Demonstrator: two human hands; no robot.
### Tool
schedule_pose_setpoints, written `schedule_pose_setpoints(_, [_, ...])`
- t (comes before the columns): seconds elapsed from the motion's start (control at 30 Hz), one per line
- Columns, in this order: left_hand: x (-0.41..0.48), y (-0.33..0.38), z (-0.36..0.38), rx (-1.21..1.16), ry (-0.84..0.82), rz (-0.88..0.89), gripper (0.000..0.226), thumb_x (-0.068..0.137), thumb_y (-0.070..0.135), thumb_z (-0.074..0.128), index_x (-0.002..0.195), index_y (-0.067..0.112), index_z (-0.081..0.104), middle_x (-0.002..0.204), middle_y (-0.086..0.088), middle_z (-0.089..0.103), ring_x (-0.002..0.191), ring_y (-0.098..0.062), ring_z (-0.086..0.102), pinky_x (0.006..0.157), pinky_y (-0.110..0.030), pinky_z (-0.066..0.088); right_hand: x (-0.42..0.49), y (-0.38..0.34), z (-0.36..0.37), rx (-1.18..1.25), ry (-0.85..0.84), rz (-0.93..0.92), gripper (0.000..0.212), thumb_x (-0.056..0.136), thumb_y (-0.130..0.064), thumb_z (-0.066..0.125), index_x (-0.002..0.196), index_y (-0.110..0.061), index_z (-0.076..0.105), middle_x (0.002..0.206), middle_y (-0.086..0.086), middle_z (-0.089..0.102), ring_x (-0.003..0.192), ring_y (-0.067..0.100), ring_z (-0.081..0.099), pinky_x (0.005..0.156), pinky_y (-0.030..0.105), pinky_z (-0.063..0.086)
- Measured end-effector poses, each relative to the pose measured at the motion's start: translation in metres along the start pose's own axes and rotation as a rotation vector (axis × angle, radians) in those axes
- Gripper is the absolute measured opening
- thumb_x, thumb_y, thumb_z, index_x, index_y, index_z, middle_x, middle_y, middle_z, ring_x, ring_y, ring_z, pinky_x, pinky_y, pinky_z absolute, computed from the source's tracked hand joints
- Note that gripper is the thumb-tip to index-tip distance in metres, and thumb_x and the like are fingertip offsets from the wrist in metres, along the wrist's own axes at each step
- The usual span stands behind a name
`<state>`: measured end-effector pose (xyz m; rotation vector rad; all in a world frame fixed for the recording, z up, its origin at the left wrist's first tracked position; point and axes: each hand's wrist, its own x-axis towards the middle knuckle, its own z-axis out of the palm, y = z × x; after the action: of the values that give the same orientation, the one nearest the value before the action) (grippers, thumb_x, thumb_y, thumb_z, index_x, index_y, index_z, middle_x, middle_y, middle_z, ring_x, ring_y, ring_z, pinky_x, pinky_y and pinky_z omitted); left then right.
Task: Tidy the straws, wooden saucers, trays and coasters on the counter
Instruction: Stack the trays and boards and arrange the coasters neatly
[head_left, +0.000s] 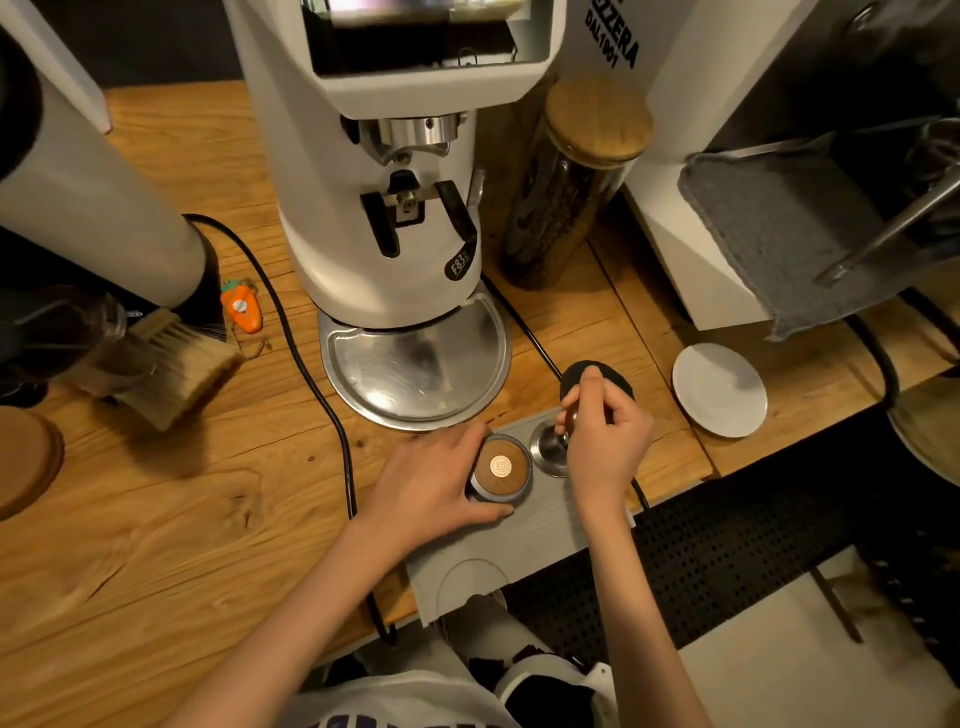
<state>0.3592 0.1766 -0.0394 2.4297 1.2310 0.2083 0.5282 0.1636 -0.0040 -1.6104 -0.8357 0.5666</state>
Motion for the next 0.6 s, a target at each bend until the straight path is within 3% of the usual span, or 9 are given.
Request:
schedule_pose_setpoints(0.1, [-0.006,-0.001,0.001,-0.062,0.013,-0.021,0.078,0.067,0.079,0.057,0.125,0.029,0.042,0.119,0.005,0.064,0.102,-0.015,0.061,0.073,-0.031,0.049,0.000,-0.001,-0.001,-0.016,-0.004,0.020,0.041,0.102,-0.024,0.052,0.062,-0.018,0.063,0.051,-0.003,0.059,0.048,0.011,0.058,0.052,0.022,0.048])
schedule_pose_setpoints(0.2, [-0.017,-0.005,-0.001,-0.193,0.006,-0.032,0.078,0.073,0.075,0.057,0.135,0.030,0.039,0.131,0.007,0.058,0.116,-0.012,0.055,0.089,-0.026,0.044,0.003,-0.005,-0.007,-0.027,-0.070,0.114,0.041,0.102,-0.031,0.050,0.067,-0.018,0.065,0.058,-0.002,0.064,0.058,0.016,0.065,0.065,0.030,0.054])
schedule_pose_setpoints(0.27, [-0.026,-0.009,-0.003,-0.260,0.007,-0.040,0.071,0.077,0.071,0.055,0.133,0.029,0.041,0.127,0.009,0.058,0.111,-0.007,0.055,0.087,-0.019,0.041,0.007,-0.009,-0.015,-0.076,-0.131,0.182,0.042,0.102,-0.045,0.043,0.075,-0.023,0.067,0.070,-0.004,0.070,0.073,0.013,0.069,0.077,0.030,0.054])
schedule_pose_setpoints(0.33, [-0.034,-0.013,-0.005,-0.316,0.005,-0.033,0.058,0.081,0.066,0.053,0.126,0.030,0.044,0.115,0.015,0.058,0.098,0.003,0.053,0.081,-0.011,0.039,0.016,-0.011,-0.024,-0.140,-0.179,0.193,0.040,0.100,-0.053,0.039,0.085,-0.029,0.067,0.082,-0.011,0.072,0.082,0.001,0.068,0.076,0.022,0.049])
schedule_pose_setpoints(0.43, [-0.042,-0.017,-0.007,-0.398,0.025,-0.046,0.030,0.087,0.053,0.054,0.109,0.032,0.049,0.092,0.023,0.051,0.085,0.005,0.052,0.068,-0.008,0.039,0.037,-0.010,-0.036,-0.242,-0.217,0.209,0.021,0.095,-0.049,0.055,0.102,-0.031,0.064,0.099,-0.015,0.067,0.100,0.002,0.063,0.076,0.017,0.043])
schedule_pose_setpoints(0.5, [-0.044,-0.017,-0.006,-0.427,0.073,-0.055,0.017,0.090,0.040,0.056,0.102,0.030,0.052,0.087,0.024,0.049,0.086,0.005,0.052,0.068,-0.008,0.039,0.051,-0.001,-0.042,-0.381,-0.252,0.212,0.032,0.092,-0.043,0.063,0.120,-0.027,0.060,0.118,-0.009,0.063,0.114,0.010,0.057,0.086,0.022,0.044])
schedule_pose_setpoints(0.6, [-0.044,-0.014,-0.003,-0.428,0.112,-0.053,0.011,0.090,0.024,0.062,0.099,0.025,0.056,0.084,0.025,0.048,0.086,0.010,0.050,0.072,-0.005,0.036,0.067,0.012,-0.050,-0.591,-0.402,0.225,0.069,0.088,-0.047,0.068,0.145,-0.018,0.043,0.145,0.004,0.048,0.134,0.020,0.043,0.110,0.040,0.038])
